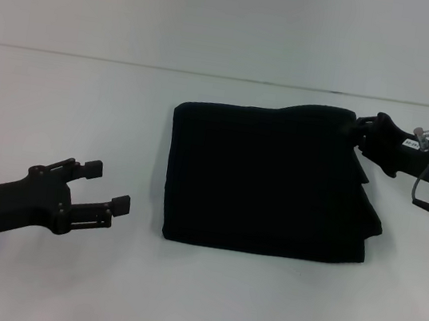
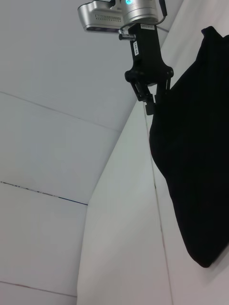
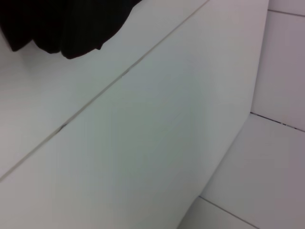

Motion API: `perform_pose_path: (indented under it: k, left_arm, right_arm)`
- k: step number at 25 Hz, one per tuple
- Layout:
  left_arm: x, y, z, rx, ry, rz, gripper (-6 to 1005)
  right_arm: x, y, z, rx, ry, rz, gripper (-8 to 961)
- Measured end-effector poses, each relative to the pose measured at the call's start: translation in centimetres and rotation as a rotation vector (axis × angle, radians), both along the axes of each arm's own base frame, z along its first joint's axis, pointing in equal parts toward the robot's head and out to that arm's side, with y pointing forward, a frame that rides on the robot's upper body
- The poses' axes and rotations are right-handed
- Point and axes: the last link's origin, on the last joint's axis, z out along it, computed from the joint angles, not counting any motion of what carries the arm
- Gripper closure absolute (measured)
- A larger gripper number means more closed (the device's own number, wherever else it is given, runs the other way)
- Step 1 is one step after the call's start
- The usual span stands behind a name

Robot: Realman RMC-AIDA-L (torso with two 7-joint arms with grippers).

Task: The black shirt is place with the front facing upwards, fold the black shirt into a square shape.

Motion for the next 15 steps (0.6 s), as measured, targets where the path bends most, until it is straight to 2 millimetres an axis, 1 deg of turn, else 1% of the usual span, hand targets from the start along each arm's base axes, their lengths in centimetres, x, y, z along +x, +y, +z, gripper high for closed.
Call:
perform_pose_path:
  k: [5, 11, 12, 15]
  left_arm:
    - [-0.1, -0.1, 0.0, -0.001, -0.001, 0.002, 48]
    - [-0.1, -0.1, 0.0, 0.0, 0.001, 0.004, 48]
    - [-0.1, -0.1, 0.0, 0.001, 0.001, 0.005, 49]
    - [-0.2, -0.1, 0.0, 0.001, 0.002, 0.006, 49]
  right_arm:
    - [-0.1, 0.2, -0.2, 0.005, -0.014, 0.005, 742]
    - [-0.8, 0.6, -0.1, 0.029, -0.025, 0.037, 938]
    - [-1.2, 0.9, 0.1, 0.045, -0.031, 0.06, 938]
    - [-1.5, 1.1, 0.3, 0.067, -0.036, 0.084, 939]
